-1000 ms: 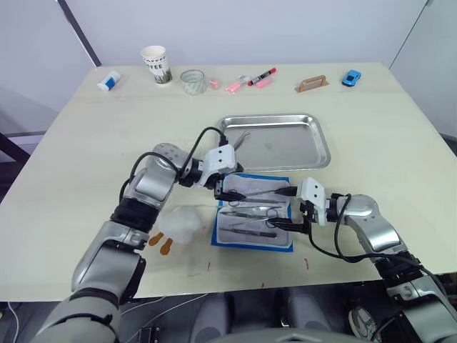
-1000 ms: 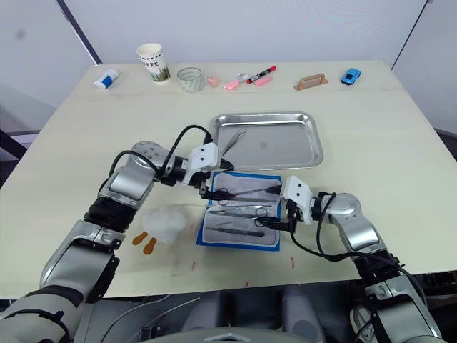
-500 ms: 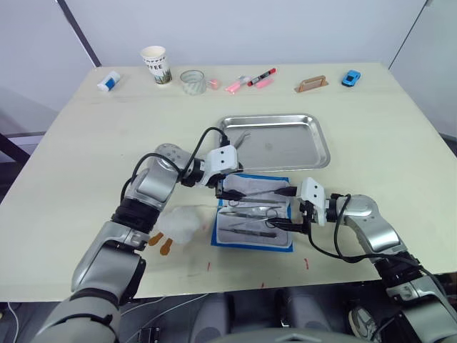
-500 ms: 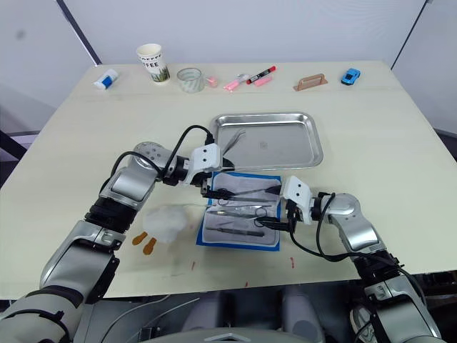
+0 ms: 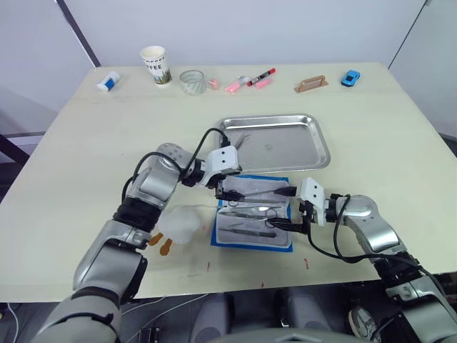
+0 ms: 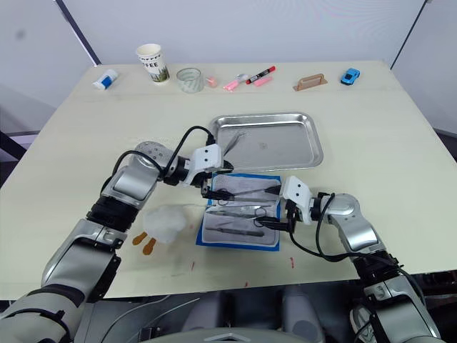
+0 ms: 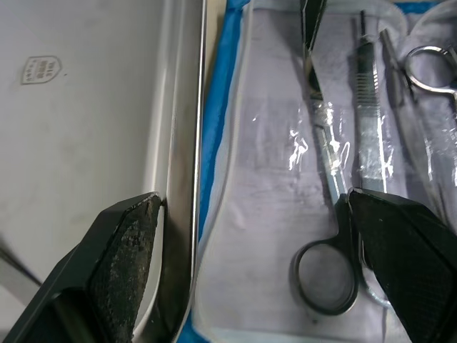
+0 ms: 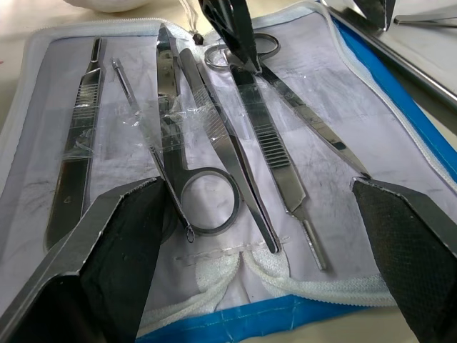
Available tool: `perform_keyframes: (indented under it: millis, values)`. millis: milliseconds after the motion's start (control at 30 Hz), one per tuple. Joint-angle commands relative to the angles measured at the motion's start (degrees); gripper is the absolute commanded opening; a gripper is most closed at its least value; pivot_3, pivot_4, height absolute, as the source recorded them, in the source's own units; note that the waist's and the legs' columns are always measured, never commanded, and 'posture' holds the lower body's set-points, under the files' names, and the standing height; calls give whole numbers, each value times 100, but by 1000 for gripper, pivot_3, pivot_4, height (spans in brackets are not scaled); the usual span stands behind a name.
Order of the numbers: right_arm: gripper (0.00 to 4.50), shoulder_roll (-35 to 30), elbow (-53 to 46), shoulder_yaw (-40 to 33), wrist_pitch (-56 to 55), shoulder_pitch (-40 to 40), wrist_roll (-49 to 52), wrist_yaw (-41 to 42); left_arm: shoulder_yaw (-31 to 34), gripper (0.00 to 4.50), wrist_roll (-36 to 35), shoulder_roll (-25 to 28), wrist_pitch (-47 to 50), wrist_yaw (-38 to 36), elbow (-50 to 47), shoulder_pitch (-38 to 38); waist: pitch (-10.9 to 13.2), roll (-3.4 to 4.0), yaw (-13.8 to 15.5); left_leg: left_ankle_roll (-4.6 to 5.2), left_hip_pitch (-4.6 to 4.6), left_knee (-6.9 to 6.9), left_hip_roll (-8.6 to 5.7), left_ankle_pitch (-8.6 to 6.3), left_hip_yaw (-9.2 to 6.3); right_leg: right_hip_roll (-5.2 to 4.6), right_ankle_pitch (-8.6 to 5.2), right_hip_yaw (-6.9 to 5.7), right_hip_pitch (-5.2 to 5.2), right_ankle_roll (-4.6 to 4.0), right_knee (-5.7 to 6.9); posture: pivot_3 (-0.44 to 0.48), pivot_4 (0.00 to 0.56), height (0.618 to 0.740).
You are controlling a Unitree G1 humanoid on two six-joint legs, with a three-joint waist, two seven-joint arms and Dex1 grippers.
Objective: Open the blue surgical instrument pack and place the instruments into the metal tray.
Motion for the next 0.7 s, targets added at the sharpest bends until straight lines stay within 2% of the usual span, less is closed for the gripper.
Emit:
perform_keyframes:
  millis: [33,267,700]
  values:
    - [4500,21,453,405,229,212,-503,-265,-222,4456,133,-47,-333,-188,310,-163,0,0,0,0,1,0,0,0,1,1,0,2,0,0,0,0,150,740]
    - [4500,36,423,400,237,231,-508,-294,-388,4456,390,-242,-638,-70,841,-435,0,0,0,3,2,0,0,-2,0,8,0,6,0,-1,-1,0,150,740]
    - [4500,89,474,423,206,213,-515,-314,-186,4456,342,-226,-699,-36,951,-607,-3,-2,3,3,3,0,0,-2,-2,9,1,6,1,-1,-1,0,150,740]
